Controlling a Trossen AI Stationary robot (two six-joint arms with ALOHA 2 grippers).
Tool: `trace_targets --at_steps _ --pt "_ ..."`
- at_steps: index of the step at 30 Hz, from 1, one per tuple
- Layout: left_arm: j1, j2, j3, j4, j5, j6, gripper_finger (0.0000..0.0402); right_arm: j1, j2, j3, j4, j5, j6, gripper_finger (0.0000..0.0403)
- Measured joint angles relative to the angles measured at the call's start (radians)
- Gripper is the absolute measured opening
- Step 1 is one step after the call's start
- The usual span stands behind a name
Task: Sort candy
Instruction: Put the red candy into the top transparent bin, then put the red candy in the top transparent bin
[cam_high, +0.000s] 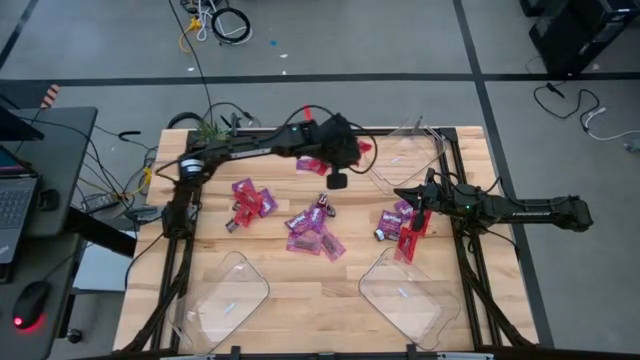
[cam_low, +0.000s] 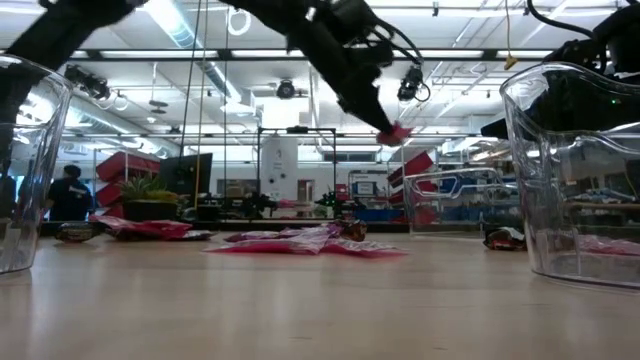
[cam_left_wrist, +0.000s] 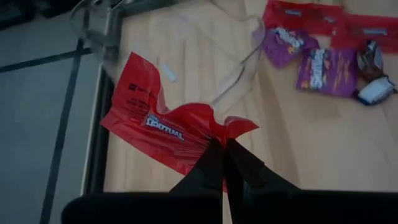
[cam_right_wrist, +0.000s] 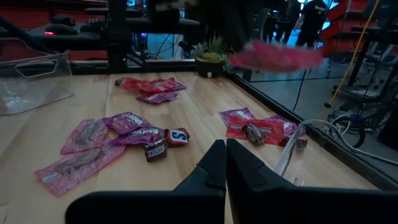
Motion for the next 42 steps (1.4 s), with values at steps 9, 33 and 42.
trace_targets --at_steps 9,33,42 --pt "0.008 0.2 0.3 -0.006 0.06 0.022 0.0 0.0 0.0 0.0 0.0 0.0 0.0 0.0" --pt "-0.006 0.267 0.397 0.06 0.123 0.022 0.0077 -0.001 0.0 0.0 0.001 0.0 -0.013 0.0" --pt "-0.025 0.258 0.315 0.333 0.301 -0.05 0.0003 -0.001 0.0 0.0 0.081 0.0 0.013 0.0"
